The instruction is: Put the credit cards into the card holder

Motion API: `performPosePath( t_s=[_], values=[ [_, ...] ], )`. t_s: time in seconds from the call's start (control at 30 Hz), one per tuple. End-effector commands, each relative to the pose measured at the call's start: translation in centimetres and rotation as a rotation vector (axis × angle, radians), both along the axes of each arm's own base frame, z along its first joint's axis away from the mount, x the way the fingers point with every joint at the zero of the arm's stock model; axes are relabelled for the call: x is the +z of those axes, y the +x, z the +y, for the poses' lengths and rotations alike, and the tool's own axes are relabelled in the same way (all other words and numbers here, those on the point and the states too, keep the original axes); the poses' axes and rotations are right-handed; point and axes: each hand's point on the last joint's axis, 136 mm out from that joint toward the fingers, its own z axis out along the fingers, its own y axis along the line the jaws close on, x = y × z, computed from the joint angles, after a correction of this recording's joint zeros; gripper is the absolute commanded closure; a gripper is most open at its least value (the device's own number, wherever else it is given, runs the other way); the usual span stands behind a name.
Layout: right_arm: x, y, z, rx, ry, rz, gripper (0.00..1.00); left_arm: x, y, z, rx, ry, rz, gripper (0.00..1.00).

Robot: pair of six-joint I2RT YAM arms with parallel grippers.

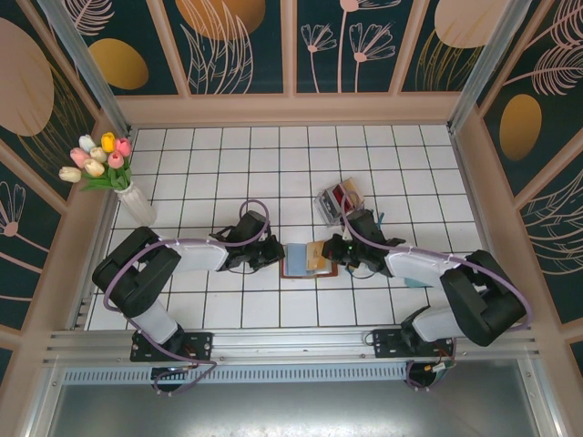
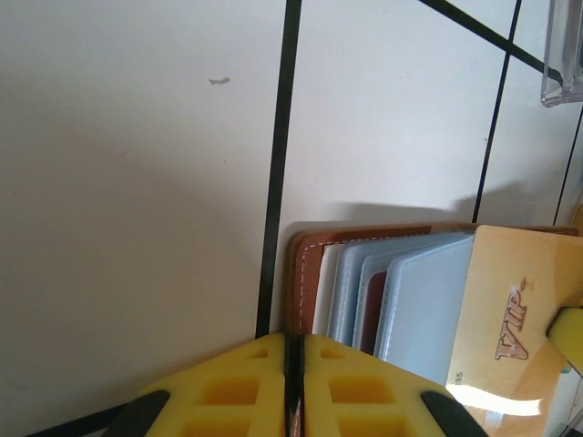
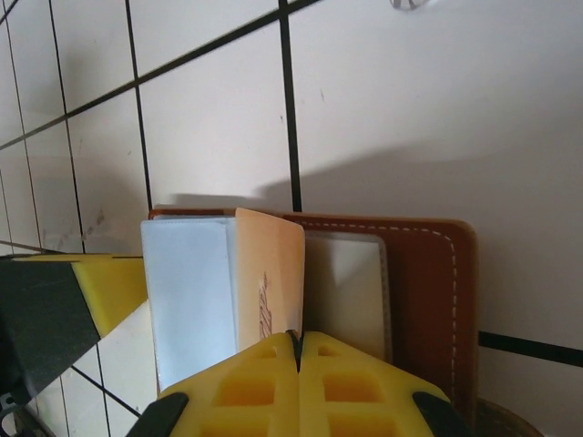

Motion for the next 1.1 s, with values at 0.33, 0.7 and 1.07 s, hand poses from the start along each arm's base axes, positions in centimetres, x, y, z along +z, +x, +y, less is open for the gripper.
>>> performPosePath(
  t_s=[0.33,0.7,1.07],
  values=[
    [-0.6,-2.0,1.5,0.1,0.069,0.039,1.0,-1.4,-0.7,-0.1,-0.013,0.035,0.041,0.88],
    [-0.9,-2.4,-0.4,0.109,0.018,0.066,1.0,-1.3,-0.7,-0.3,-0.014,0.037,0.038,0.89],
    [-1.9,-2.4,2.1,0.177,0.07,0.108,1.0,-1.1,-0.7,-0.7,-0.021,0.026,0.037,0.89]
  ],
)
